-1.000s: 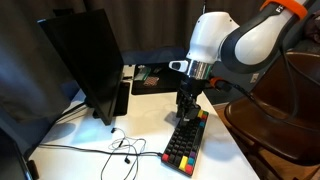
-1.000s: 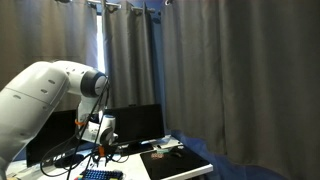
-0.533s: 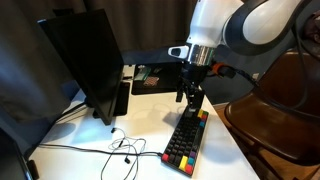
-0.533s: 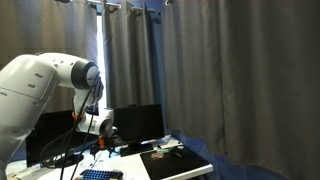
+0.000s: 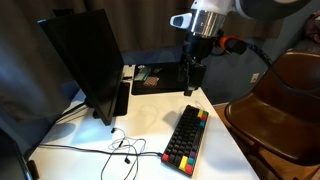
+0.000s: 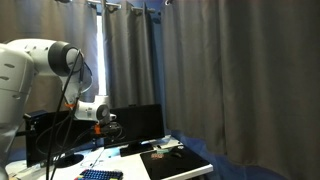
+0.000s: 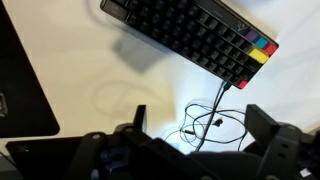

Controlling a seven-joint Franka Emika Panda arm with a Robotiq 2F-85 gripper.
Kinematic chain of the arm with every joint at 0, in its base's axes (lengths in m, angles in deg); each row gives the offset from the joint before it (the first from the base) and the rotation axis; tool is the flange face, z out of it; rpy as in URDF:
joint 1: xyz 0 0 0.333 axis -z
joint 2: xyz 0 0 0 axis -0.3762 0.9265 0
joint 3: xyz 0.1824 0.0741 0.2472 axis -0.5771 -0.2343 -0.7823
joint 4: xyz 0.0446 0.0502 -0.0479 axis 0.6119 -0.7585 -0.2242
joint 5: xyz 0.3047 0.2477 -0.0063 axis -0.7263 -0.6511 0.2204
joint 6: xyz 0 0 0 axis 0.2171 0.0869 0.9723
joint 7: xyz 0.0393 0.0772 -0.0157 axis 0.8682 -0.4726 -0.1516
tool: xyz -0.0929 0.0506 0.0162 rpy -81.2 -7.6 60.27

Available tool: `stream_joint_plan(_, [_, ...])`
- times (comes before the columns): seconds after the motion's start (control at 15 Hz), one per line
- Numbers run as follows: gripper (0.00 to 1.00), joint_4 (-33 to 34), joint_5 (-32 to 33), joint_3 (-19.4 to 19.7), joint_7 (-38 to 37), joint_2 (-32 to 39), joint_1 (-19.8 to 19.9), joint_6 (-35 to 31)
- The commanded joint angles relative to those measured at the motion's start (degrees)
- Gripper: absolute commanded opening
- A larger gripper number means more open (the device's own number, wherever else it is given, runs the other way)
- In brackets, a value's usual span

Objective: Push a black key on the keyboard

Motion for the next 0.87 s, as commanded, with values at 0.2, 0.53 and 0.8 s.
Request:
stream_joint_plan(0.2, [1.00,-2.2,0.7,6.6,-12.2,-10.9,-5.8,8.8])
stream_joint_plan(0.53, [1.00,-0.7,1.1,8.5,-13.8,-11.5,-7.3,12.1])
stream_joint_plan(0.8, [1.00,-1.3,1.2,8.6,-14.8,-12.7,-7.4,12.7])
